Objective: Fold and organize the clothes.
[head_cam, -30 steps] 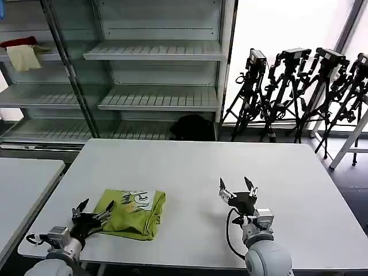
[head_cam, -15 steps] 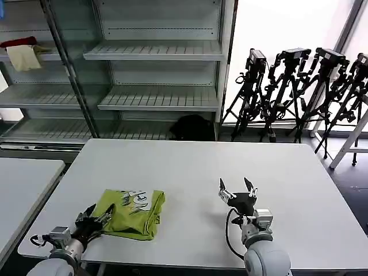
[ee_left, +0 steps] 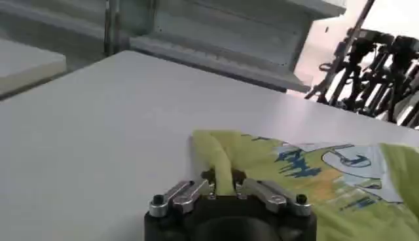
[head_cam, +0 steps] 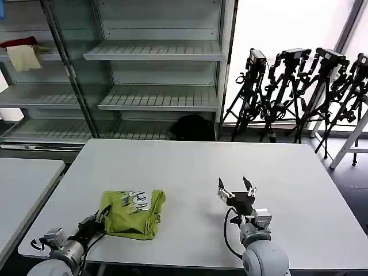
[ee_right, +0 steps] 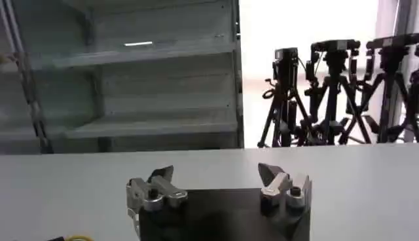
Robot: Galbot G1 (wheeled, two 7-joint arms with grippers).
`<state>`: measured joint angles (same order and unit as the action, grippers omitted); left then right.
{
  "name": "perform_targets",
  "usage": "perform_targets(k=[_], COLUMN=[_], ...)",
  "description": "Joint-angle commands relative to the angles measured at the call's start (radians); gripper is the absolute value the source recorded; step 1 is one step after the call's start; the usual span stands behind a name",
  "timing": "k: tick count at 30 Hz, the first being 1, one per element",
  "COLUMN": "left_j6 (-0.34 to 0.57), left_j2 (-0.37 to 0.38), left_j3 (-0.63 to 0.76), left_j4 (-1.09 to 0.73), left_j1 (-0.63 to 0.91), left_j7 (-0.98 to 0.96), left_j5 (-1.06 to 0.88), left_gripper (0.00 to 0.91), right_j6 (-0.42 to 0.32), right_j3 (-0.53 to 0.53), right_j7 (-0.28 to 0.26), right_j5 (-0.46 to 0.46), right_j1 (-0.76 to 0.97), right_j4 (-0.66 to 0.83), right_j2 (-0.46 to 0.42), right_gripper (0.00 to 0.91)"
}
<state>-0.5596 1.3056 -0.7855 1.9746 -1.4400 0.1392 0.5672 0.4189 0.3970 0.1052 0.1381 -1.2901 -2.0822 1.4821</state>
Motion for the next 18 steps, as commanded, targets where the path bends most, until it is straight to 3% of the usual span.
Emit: perform_targets(k=[1,6,10,18], left_j6=[0.02,0.112,0.115,0.12], left_j2=[0.001,-0.017,-0.083,-0.388], left_j3=[-0.011,-0.067,-0.194,-0.408], left_j4=[0.02,0.076,0.123,0.089], left_j1=[0.005,-0.002,-0.003,-0.045], left_j7=[0.002,0.056,0.103,0.146], left_j5=[0.079,-0.133,-0.204,-0.251], left_gripper=[0.0,0.0,0.0,0.0], right_j6=[-0.001,-0.007,-0.015,-0.033], right_j3=[0.005,0.011,0.009,0.014], right_j7=[0.0,-0.003,-0.003,-0.006], right_j5=[0.001,0.004,0.004,0.015], right_j1=[-0.004,-0.009,-0.004,0.001], right_j4=[-0.005,-0.016,-0.028,-0.013], right_j2=[-0.002,-0.011,-0.012,-0.007], right_gripper=[0.907,0.907,0.907,0.907])
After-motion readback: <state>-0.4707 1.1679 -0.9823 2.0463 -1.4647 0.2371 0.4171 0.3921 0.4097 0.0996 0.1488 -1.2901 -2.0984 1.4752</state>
